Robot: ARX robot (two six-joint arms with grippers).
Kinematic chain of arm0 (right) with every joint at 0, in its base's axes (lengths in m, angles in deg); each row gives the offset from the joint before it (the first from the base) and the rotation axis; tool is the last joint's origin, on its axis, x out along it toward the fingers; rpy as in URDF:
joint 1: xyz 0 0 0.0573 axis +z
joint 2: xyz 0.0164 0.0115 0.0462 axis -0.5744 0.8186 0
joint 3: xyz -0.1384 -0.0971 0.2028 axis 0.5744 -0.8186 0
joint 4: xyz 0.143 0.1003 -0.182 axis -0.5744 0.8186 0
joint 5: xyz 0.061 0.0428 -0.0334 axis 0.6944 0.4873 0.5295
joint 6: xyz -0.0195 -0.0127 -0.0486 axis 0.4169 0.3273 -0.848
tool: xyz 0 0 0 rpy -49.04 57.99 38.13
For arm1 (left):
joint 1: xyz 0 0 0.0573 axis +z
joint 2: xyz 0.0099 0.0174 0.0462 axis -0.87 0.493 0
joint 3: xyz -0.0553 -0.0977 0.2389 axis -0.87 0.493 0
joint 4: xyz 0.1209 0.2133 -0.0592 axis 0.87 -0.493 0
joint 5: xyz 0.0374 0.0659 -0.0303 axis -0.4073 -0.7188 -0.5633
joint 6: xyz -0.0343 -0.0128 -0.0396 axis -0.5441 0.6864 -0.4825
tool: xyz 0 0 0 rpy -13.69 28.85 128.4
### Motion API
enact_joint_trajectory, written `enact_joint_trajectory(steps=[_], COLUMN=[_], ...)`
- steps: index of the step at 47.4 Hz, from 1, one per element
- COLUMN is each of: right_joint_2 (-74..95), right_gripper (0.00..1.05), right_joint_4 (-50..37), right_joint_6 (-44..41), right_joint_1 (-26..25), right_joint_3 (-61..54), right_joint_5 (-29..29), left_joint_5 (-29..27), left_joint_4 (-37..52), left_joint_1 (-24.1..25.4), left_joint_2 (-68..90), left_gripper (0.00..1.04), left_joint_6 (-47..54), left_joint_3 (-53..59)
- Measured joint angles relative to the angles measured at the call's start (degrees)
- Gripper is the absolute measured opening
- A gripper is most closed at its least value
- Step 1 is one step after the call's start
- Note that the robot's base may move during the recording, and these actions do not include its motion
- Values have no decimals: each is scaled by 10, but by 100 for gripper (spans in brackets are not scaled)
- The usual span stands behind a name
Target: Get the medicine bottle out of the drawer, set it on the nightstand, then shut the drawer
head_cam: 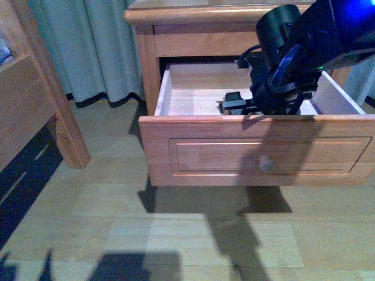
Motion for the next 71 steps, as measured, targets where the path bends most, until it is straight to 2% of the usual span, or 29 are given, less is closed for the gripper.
enact_joint_trajectory(steps=[11,13,27,34,45,57,71], right_joint_2=[-12,-22,-136,-166,-150,-48,40], right_gripper=[34,31,29,29,29,29,29], right_joint_4=[-23,-28,-43,-37,-39,-36,-54], right_joint_6=[-3,-9,-21,-28,-52,-105,-126], right_joint_1=[8,10,19,16,3,-14,-19], right_joint_3=[-27,-40,-53,23,146,300,389], right_joint_5=[-3,-3,7,8,-23,-57,-54], left_joint_5=[0,0,0,0,0,0,0], left_joint_4=[0,0,0,0,0,0,0], left_joint_1=[0,0,0,0,0,0,0], left_joint_2=[0,0,0,0,0,0,0], left_gripper=[98,98,98,98,98,98,98], left_joint_6=[0,0,0,0,0,0,0], left_joint_3=[0,0,0,0,0,0,0])
